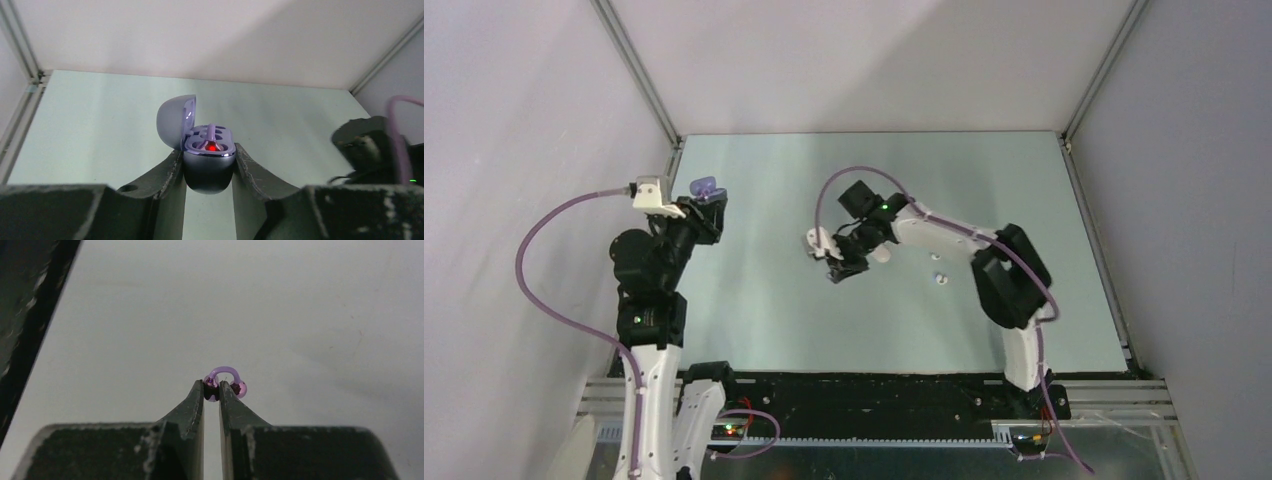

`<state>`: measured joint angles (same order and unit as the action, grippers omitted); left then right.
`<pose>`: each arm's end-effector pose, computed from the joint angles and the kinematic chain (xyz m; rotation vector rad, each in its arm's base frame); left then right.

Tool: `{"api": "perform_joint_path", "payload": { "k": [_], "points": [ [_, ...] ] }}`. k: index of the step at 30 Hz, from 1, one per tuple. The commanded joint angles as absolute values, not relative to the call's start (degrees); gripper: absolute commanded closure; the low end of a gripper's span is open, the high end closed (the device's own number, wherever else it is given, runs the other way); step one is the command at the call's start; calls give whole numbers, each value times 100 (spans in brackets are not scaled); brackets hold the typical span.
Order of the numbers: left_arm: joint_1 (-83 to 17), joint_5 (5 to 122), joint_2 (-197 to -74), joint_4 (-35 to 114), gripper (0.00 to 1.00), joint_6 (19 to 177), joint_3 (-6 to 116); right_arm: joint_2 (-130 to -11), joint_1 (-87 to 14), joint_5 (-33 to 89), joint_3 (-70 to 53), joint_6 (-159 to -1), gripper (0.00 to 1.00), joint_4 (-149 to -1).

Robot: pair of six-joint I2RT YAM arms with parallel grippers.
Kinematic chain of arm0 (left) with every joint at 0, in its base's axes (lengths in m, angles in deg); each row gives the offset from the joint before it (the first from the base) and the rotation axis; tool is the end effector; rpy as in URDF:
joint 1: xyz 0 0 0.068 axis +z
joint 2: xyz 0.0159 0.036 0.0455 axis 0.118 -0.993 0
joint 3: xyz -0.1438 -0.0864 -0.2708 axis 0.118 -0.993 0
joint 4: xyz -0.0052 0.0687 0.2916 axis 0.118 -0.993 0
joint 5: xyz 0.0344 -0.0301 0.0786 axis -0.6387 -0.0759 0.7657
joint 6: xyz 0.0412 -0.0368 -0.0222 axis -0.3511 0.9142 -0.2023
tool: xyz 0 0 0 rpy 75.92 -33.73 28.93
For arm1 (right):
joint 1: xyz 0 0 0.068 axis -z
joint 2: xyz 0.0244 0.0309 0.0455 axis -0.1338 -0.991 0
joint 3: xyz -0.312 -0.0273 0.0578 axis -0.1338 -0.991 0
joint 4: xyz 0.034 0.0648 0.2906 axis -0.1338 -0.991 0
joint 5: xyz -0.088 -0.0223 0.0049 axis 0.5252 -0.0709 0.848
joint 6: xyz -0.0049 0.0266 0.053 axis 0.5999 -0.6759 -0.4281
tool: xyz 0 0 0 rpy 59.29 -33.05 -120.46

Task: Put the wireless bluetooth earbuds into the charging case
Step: Move the earbud to the center of the board, then pick up the earbud from the center of the board.

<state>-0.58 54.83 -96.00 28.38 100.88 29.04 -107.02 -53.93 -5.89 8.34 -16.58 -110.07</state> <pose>0.1524 0.0038 0.4083 -0.0522 1.5559 -0.3470 0.3249 0.3815 0.2273 -2.0586 1.3314 0.8760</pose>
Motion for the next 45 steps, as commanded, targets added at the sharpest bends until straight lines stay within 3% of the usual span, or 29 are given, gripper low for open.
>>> {"api": "perform_joint_path", "payload": {
  "k": [1,3,6,10,14,20,27,31,35,39,45],
  "points": [
    [-5,4854,-9807,3516,100,10134,2834,-9642,-5423,-740,-195,1583,87,-13298],
    [-21,4709,-9892,3594,100,10102,2791,-9164,-5307,-173,-1056,2390,82,-13006],
    [-72,4639,-10002,3640,100,10042,2739,-8694,-5073,438,-2244,3276,65,-12131],
    [-196,4557,-10184,3683,100,9885,2715,-8498,-4967,788,-2632,3851,54,-11204],
    [-312,4499,-10306,3717,100,9836,2698,-8268,-4926,662,-2590,2984,49,-10765],
    [-461,4517,-10330,3856,100,9819,2690,-7695,-4863,811,-2546,1579,48,-11153],
    [-467,4537,-10260,3531,100,9808,2626,-7118,-4835,352,-2515,-215,65,-11767],
    [-468,4548,-10186,3331,100,9823,2589,-7372,-4959,190,-2226,-2739,76,-11878],
    [-468,4615,-10131,3177,100,9785,2595,-7479,-4980,397,-2418,-5581,76,-11241],
    [-467,4570,-10104,3063,100,9791,2552,-7575,-4992,794,-2685,-6696,84,-11077],
    [-472,4590,-10034,3045,100,9838,2433,-7977,-5184,864,-2718,-6715,71,-11084]
  ]
}}
